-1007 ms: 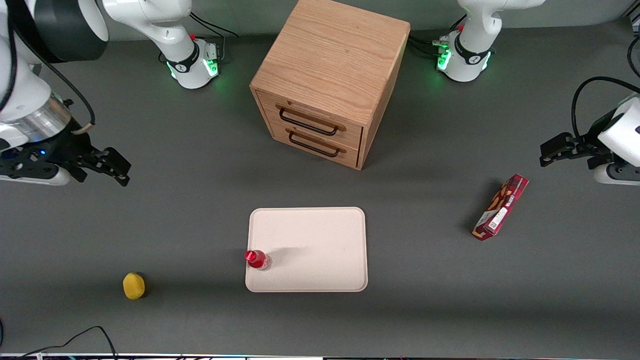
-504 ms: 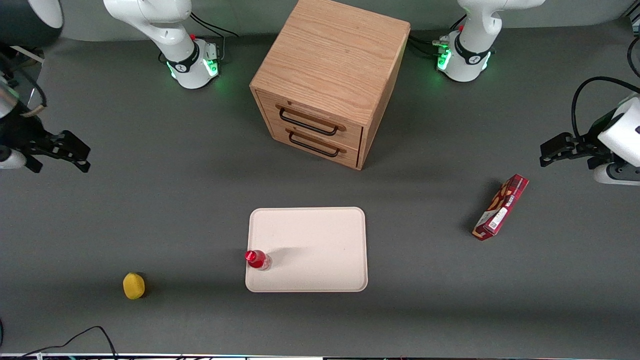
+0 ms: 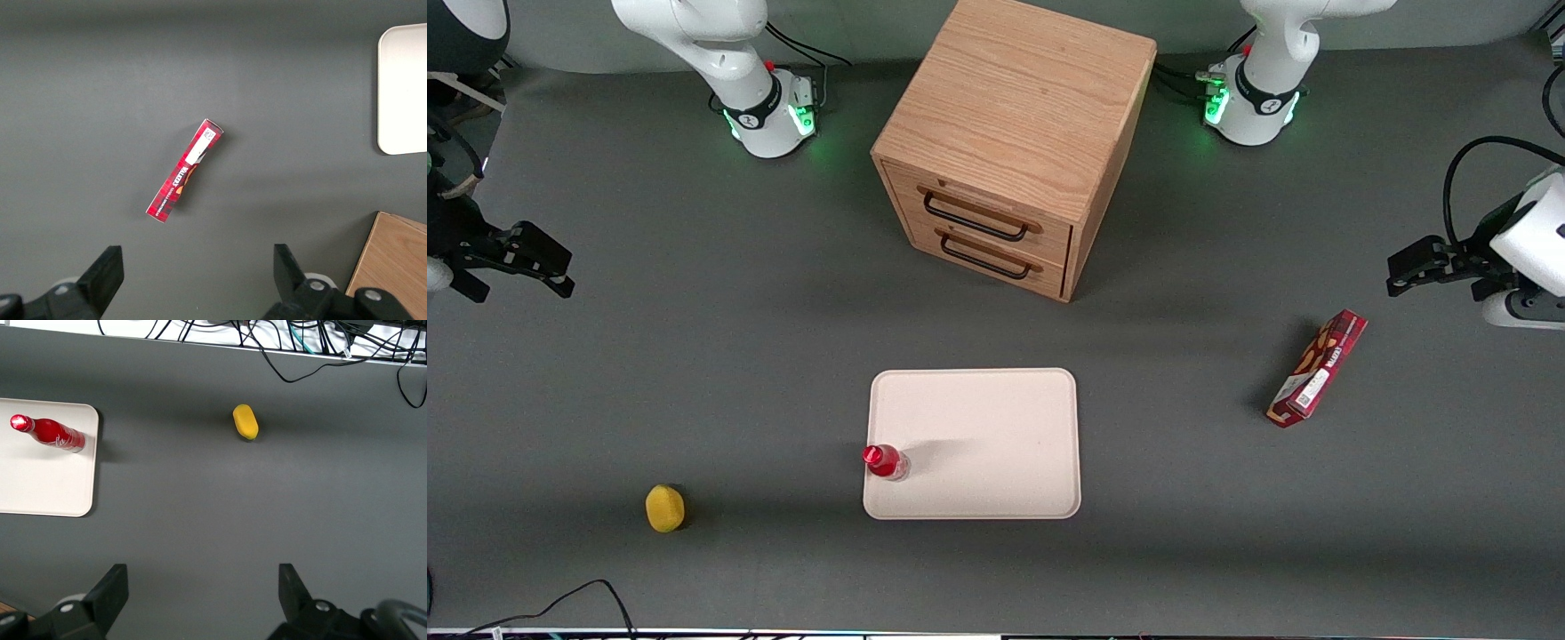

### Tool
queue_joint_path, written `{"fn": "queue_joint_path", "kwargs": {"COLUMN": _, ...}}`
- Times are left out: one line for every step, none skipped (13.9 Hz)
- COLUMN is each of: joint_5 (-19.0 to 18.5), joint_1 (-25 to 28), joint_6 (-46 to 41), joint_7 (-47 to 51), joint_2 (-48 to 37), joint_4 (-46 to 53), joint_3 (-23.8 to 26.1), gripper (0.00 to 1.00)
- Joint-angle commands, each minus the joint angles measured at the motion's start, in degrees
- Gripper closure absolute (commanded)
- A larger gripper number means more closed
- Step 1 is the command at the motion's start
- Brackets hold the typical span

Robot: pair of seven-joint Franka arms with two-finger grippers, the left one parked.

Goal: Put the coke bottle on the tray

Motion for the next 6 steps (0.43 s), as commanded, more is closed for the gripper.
{"fn": "queue_joint_path", "kwargs": {"joint_5": 0.8, "joint_1": -0.2, "joint_6": -1.3, "joint_7": -0.5, "joint_2": -0.4, "joint_4": 0.5, "joint_3": -0.3, "gripper": 0.0}}
{"fn": "queue_joint_path", "kwargs": {"joint_5": 0.6, "joint_1": -0.3, "joint_6": -2.0, "joint_7": -0.4, "joint_2": -0.1, "joint_4": 0.8, "joint_3": -0.2, "gripper": 0.0}}
{"fn": "queue_joint_path", "kwargs": {"joint_5": 0.5, "joint_1": -0.5, "joint_6": -2.2, "joint_7": -0.5, "joint_2": 0.1, "joint_4": 1.4, "joint_3": -0.2, "gripper": 0.0}}
{"fn": "queue_joint_path", "kwargs": {"joint_5": 0.4, "joint_1": -0.5, "joint_6": -2.7, "joint_7": -0.5, "joint_2": 0.3, "joint_4": 1.9, "joint_3": -0.2, "gripper": 0.0}}
{"fn": "queue_joint_path", "kwargs": {"joint_5": 0.4, "joint_1": -0.6, "joint_6": -2.8, "joint_7": -0.5, "joint_2": 0.8, "joint_4": 1.9, "joint_3": -0.2, "gripper": 0.0}}
{"fn": "queue_joint_path", "kwargs": {"joint_5": 0.5, "joint_1": -0.7, "joint_6": -2.8, "joint_7": -0.8, "joint_2": 0.9, "joint_4": 1.9, "joint_3": -0.2, "gripper": 0.0}}
